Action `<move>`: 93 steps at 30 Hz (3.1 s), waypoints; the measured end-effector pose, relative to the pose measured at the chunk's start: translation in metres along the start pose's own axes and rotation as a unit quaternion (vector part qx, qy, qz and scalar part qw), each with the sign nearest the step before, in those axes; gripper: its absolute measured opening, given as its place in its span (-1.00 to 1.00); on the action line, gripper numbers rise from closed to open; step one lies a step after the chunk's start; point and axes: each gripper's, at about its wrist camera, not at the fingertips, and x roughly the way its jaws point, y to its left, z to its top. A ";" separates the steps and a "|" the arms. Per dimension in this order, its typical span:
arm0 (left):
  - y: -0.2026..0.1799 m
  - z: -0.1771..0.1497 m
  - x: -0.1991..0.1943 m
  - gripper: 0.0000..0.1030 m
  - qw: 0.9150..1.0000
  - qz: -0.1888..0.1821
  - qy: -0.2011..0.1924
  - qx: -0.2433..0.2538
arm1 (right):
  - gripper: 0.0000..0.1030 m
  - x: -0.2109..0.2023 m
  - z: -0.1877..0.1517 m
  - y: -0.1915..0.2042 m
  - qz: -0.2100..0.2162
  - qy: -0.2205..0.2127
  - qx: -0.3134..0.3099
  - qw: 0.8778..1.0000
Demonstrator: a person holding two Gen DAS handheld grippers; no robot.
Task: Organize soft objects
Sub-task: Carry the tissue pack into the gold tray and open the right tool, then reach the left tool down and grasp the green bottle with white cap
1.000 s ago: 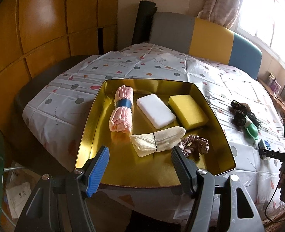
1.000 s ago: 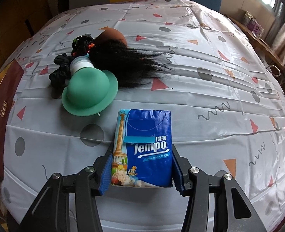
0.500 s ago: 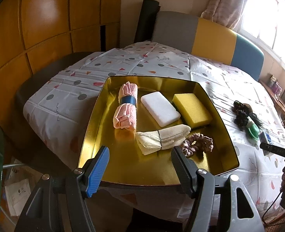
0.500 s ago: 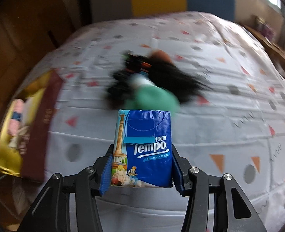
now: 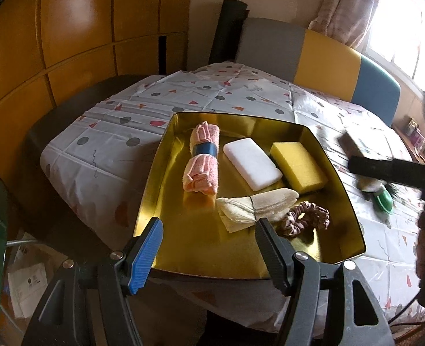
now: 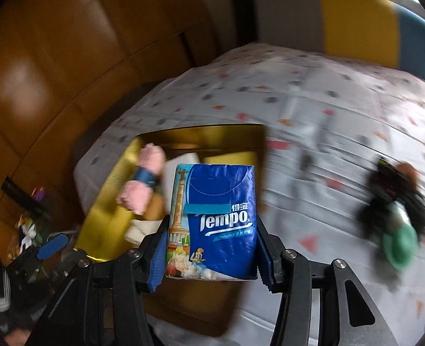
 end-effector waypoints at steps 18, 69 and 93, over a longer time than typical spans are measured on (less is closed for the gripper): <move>0.027 0.000 0.008 0.31 0.999 0.015 0.009 -0.031 | 0.43 0.103 0.011 0.057 0.009 0.086 -0.048 0.995; -0.209 0.007 0.019 0.31 0.969 -0.149 0.072 0.181 | 0.71 -0.168 -0.128 -0.334 -0.248 -0.138 0.380 0.881; -0.389 0.033 0.161 0.08 0.959 -0.181 0.185 0.118 | 0.80 -0.164 -0.130 -0.333 -0.167 -0.142 0.410 0.886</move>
